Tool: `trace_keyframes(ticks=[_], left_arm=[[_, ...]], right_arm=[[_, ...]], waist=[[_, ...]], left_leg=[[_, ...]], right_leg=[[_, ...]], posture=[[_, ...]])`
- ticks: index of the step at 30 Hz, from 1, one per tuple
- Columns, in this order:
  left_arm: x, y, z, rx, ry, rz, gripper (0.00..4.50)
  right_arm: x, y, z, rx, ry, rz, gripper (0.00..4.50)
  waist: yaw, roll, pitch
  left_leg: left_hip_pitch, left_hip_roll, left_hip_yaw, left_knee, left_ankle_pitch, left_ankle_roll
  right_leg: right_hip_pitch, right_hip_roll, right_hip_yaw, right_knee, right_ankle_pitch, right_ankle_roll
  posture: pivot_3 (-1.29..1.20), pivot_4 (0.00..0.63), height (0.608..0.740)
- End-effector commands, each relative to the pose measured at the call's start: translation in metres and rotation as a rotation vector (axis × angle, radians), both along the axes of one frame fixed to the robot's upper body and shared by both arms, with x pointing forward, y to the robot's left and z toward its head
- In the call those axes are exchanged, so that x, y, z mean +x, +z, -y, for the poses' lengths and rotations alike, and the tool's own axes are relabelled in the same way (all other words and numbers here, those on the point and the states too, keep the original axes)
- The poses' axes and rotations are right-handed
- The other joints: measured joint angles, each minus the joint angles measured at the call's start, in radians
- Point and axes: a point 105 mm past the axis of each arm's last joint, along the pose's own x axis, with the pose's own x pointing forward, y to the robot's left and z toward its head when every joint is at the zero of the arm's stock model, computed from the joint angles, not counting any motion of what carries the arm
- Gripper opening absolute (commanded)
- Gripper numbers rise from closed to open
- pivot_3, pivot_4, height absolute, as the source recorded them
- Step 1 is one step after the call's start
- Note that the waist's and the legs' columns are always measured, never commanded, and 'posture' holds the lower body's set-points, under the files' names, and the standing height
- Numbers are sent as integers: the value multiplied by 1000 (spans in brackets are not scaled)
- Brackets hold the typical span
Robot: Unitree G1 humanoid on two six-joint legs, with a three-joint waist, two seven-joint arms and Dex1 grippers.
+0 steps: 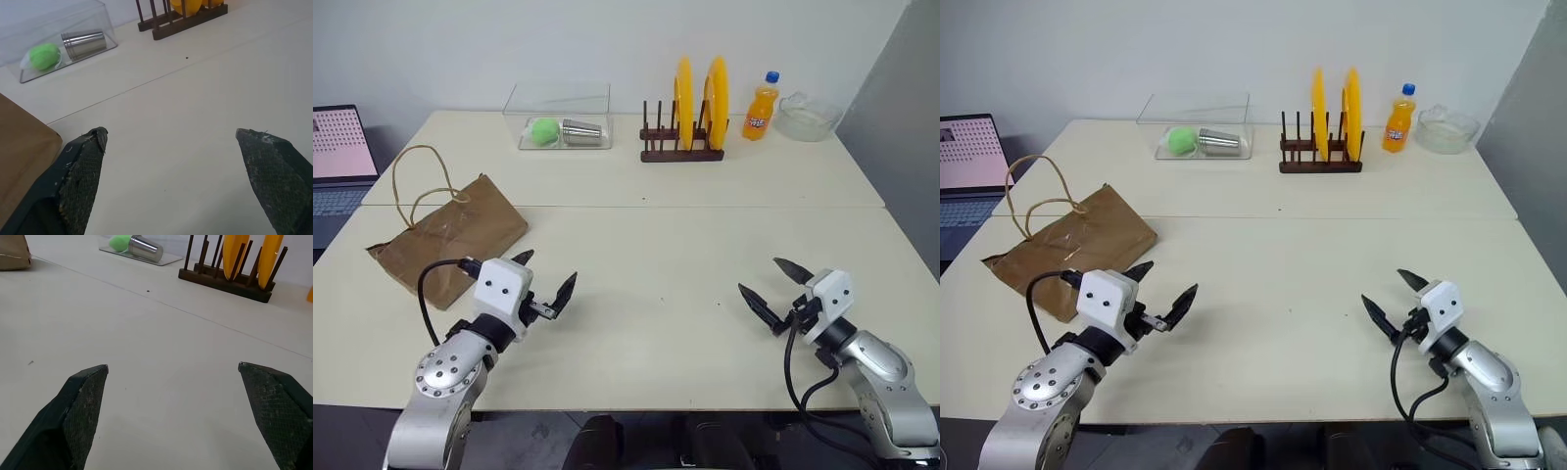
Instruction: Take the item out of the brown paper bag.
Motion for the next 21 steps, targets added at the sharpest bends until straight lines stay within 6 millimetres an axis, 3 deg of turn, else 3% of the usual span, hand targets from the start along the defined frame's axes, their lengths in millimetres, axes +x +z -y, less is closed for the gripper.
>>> trace_keyframes(ticks=[1,15,17,21], left_arm=[[-2,11,-2,-8,4,54,4455],[-5,10,-21,17,154,86,4455],[-7,16,-31,27,202,119,4455],[-14,27,-47,22,262,154,4455]], right_arm=[[0,12,-2,-10,20,54,4500],[3,19,-24,-24,105,52,4500],[5,24,-31,-18,139,44,4500],[1,50,-62,-9,332,60,4500]], waist=[[0,0,0],[0,0,0],[0,0,0],[-2,0,0]], left_leg=[[0,0,0,0,0,0],[0,0,0,0,0,0],[0,0,0,0,0,0],[0,0,0,0,0,0]], right_leg=[[0,0,0,0,0,0],[0,0,0,0,0,0],[0,0,0,0,0,0],[0,0,0,0,0,0]], posture=[[0,150,740],[0,150,740],[0,150,740],[0,150,740]])
